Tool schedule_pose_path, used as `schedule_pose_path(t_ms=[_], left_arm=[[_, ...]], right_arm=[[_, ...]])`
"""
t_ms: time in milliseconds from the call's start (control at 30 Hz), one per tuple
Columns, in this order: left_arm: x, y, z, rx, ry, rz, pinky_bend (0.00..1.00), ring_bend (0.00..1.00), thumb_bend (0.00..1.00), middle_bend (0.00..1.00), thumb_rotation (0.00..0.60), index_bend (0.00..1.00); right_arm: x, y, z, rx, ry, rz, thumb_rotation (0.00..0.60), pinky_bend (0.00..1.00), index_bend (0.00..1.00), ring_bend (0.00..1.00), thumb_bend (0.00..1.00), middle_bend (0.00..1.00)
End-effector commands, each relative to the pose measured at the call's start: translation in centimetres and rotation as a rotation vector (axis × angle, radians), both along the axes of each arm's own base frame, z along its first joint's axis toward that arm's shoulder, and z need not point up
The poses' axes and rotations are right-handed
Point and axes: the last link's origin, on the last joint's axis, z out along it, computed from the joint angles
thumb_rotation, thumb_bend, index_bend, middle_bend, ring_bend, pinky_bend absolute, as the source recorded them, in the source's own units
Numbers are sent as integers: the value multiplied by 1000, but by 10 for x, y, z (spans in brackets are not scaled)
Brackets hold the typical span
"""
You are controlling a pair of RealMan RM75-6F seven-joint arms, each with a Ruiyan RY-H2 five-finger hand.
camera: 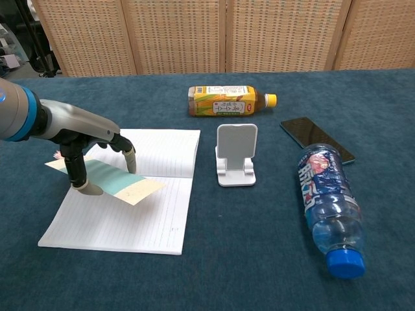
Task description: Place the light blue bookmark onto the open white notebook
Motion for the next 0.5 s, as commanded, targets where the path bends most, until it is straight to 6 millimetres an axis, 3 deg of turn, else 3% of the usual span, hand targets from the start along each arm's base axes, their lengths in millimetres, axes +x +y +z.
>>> schedule_pose_path(t_ms=[33,333,500], left_arm=[[2,-1,-3,5,3,10,0,0,351,0,600,347],[6,-3,-7,5,3,20,0,0,336,0,600,347],[6,-3,-9,5,8,9,0,0,251,0,600,346]], right_arm=[[0,0,0,-1,0,0,600,0,0,0,0,0],[0,0,1,-4,-4,2,600,0,0,0,0,0],[0,1,2,-7,-5,3,600,0,0,0,0,0]])
